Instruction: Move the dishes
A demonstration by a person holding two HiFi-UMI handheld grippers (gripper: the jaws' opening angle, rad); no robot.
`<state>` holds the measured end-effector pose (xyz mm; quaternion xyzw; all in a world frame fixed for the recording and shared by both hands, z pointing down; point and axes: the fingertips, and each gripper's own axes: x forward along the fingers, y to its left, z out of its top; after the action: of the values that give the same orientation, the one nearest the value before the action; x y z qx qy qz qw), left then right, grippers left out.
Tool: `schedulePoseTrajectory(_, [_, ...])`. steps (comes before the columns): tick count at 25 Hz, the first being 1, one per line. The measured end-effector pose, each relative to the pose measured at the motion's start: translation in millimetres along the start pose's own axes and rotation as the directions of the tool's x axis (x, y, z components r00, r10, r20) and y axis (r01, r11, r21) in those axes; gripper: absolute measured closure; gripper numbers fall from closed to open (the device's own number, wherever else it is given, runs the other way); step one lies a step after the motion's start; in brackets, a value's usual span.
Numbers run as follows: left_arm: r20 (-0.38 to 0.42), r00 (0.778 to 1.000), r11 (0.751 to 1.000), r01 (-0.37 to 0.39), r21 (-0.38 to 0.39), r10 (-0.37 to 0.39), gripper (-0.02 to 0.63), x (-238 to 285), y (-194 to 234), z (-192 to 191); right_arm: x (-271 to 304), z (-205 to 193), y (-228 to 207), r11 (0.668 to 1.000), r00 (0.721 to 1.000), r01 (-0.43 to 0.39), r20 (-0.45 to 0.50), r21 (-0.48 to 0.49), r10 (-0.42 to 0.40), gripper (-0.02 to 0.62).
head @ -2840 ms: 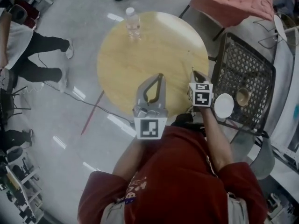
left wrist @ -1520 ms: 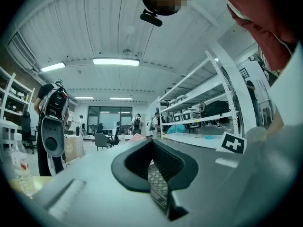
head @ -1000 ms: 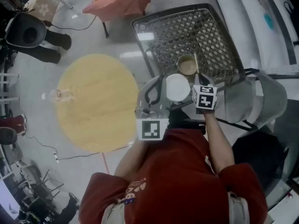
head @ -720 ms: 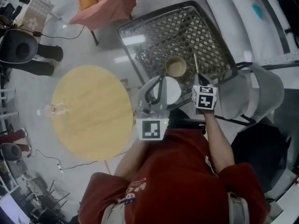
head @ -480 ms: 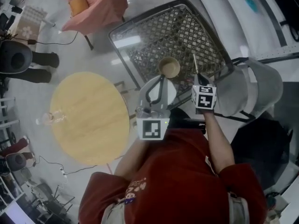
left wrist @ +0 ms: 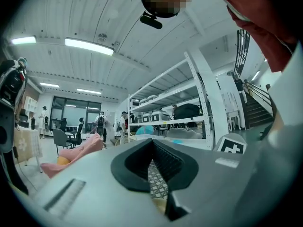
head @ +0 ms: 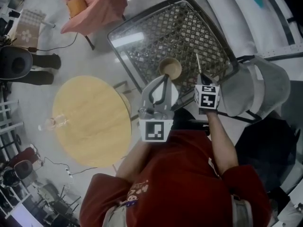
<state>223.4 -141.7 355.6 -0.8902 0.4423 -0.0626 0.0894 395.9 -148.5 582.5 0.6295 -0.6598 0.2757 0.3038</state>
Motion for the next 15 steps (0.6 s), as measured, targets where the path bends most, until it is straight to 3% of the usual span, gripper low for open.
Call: schedulePoseTrajectory(15, [-0.1,0.995,0.999,0.007,-0.043,-0.011,0.6,33,-7,-24,53,-22,-8,0.999,0.992,-0.041,-0.119,0.023,0.044,0.575])
